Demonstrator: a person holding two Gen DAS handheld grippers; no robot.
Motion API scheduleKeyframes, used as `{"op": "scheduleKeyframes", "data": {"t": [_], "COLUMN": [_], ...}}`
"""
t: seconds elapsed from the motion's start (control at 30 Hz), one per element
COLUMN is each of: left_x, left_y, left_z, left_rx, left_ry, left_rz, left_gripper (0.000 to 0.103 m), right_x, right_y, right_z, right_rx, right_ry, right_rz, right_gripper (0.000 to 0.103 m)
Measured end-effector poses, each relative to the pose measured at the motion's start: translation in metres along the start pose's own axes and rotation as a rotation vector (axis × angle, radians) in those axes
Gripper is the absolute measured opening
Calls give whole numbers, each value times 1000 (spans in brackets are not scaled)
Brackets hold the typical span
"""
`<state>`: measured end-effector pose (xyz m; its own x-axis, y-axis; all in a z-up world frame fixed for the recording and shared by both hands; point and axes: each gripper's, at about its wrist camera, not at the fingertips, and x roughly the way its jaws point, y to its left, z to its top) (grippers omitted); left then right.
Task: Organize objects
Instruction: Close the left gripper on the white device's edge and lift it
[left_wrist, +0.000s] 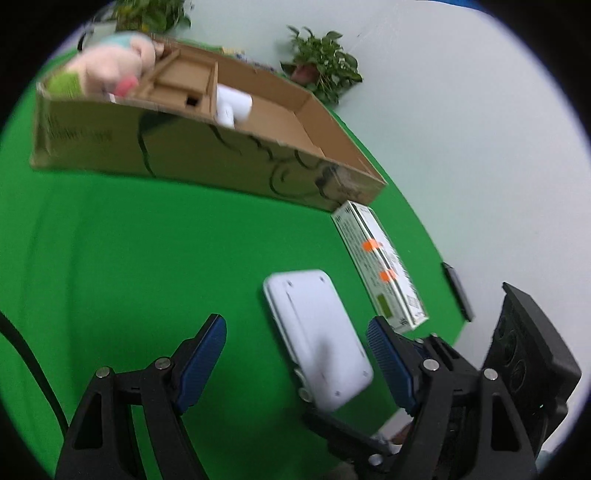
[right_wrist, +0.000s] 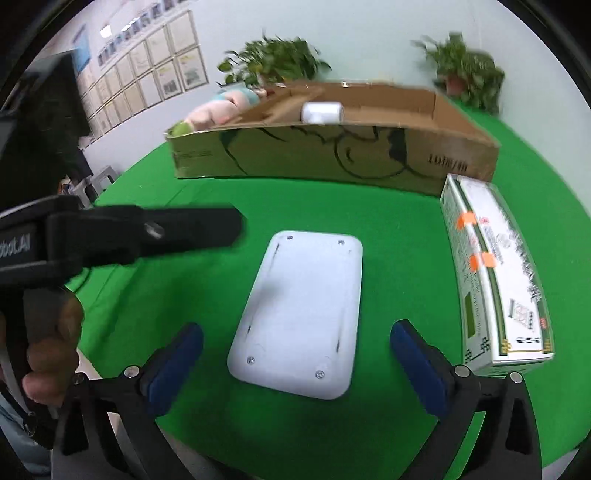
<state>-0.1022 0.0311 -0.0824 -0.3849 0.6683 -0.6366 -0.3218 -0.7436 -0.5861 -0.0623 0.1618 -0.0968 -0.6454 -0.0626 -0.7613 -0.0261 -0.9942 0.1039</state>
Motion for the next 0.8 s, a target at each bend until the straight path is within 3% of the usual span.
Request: {"op": "scheduleKeyframes", "data": {"t": [0.13, 0.23, 0.33, 0.4, 0.53, 0.67, 0.8], "left_x": [16, 23, 31, 33, 34, 33, 31], "left_y": [5, 7, 7, 6, 1, 0, 3], "left_z": [-3, -2, -4, -6, -12, -18, -22], "left_rx": [-48, -72, -85, -86, -56, -66, -92], "left_ry": [54, 64, 96, 102, 103, 102, 99], "left_rz": [-62, -95, -122, -129, -101, -106, -113], "left_gripper": [78, 68, 51, 46, 31, 30, 29], "right_x": [8, 12, 13, 14, 16, 13, 13], "right_y": [1, 0, 1, 2, 8, 15, 16], "right_z": [1, 6, 4, 1, -6, -12, -12], "right_rx": [-13, -13, 0, -7, -23, -33, -41], "right_ry": [8, 4, 12, 23, 25, 25, 24], "right_rz": [11, 0, 12, 15, 11, -27, -84], "right_gripper": [102, 102, 102, 98, 92, 89, 71]}}
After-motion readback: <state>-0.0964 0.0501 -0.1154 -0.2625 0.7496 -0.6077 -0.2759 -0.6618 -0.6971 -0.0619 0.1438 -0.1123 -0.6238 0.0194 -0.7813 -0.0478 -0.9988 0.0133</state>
